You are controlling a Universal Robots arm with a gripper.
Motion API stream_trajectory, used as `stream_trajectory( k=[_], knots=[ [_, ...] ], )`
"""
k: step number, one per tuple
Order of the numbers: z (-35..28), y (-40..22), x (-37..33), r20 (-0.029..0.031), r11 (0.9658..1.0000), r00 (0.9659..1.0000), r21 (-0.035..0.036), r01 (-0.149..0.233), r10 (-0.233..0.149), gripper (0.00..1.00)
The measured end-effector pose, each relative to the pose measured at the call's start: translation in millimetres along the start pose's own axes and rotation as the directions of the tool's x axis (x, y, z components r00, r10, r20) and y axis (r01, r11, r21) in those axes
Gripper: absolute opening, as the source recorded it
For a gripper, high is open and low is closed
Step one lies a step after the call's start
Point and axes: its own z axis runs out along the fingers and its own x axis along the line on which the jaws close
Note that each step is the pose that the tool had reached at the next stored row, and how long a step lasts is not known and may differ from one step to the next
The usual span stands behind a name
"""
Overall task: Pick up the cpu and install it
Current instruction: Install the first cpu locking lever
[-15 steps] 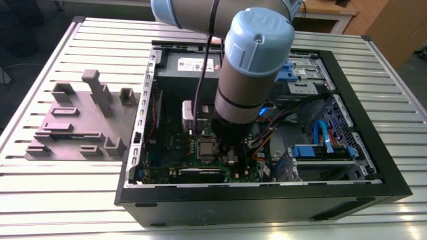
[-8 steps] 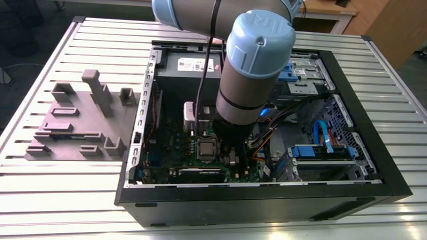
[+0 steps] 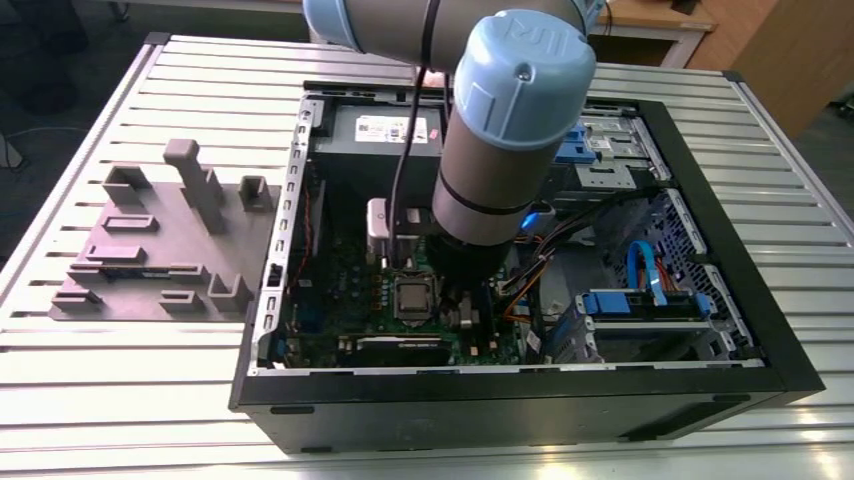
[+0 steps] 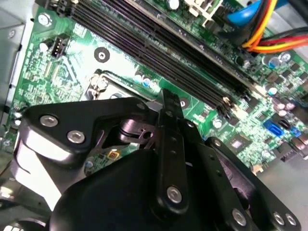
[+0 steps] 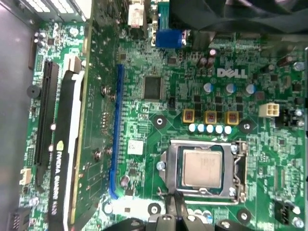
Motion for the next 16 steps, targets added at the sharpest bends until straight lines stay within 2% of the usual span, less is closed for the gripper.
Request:
stream_trajectory(
  k=[9,16],
  knots=[
    [-12.0,0.4,0.0,0.0002,1.0000,1.0000,0.0000,0.000,0.000,0.10],
    [-14.6,0.5,0.0,0.0002,1.0000,1.0000,0.0000,0.000,0.000,0.10]
  ],
)
